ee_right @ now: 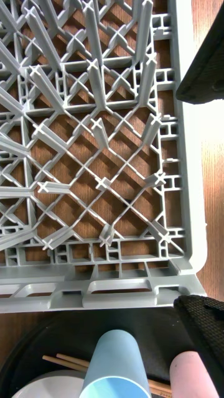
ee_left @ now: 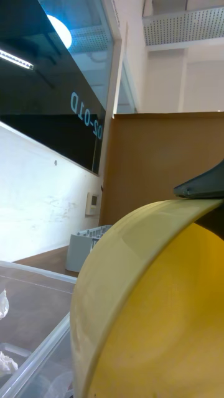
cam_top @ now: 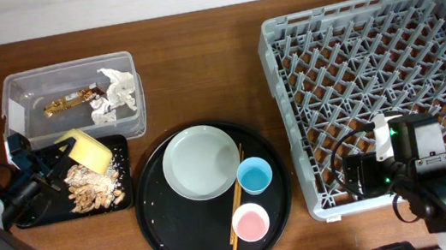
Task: Sort waste into correct bins and load items into the dishwasher rack
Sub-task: 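Grasp the yellow bowl with the left gripper and tip shells onto black tray, then place the yellow bowl back onto the white plate with the left gripper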
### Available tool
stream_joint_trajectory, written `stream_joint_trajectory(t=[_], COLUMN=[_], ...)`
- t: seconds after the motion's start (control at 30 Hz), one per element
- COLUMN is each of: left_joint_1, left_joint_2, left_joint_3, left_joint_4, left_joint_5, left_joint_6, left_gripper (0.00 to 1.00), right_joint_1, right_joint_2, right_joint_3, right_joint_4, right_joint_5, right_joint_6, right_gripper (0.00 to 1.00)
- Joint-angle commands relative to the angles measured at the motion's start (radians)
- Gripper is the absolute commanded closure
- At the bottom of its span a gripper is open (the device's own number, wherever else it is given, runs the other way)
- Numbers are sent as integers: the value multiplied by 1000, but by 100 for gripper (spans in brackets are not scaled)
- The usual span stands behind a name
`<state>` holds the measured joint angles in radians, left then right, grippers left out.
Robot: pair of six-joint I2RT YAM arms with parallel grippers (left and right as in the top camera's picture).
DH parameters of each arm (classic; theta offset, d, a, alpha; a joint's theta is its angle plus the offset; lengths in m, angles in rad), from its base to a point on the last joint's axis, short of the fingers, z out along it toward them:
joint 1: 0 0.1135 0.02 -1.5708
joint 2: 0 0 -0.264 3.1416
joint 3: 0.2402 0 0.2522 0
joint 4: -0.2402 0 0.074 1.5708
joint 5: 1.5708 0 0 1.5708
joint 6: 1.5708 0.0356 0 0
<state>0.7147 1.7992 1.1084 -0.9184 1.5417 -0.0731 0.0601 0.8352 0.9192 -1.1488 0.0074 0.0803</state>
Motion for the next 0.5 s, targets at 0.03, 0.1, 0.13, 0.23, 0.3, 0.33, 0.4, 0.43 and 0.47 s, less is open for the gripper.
stream_joint_trajectory(t=[0.03,0.1,0.13,0.23,0.3,0.33,0.4,0.43,0.47], left_joint_1=[5,5,5,5,3,3,3,2,-12], left_joint_2=[8,8,8,8,4,4,3,0,-19], left_joint_3=[7,7,7,7,13,13,13,13,13], left_joint_4=[75,145,144,138,105,98,68,45,-3], left_joint_5=[-3,-250,-308,-297,33,32,33,33,32], left_joint_6=[27,75,74,58,247,243,244,248,300], left_gripper=[100,100,100,100,100,100,100,100,100], right_joint_1=[5,5,5,5,5,5,5,5,5], right_joint_2=[-4,-4,-4,-4,-4,-4,-4,-4,-4], right_joint_3=[14,14,14,14,14,14,14,14,14], right_joint_4=[0,0,0,0,0,0,0,0,0], right_joint_5=[5,5,5,5,5,5,5,5,5], right_joint_6=[10,10,10,10,10,10,10,10,10], right_gripper=[1,1,1,1,1,1,1,1,1])
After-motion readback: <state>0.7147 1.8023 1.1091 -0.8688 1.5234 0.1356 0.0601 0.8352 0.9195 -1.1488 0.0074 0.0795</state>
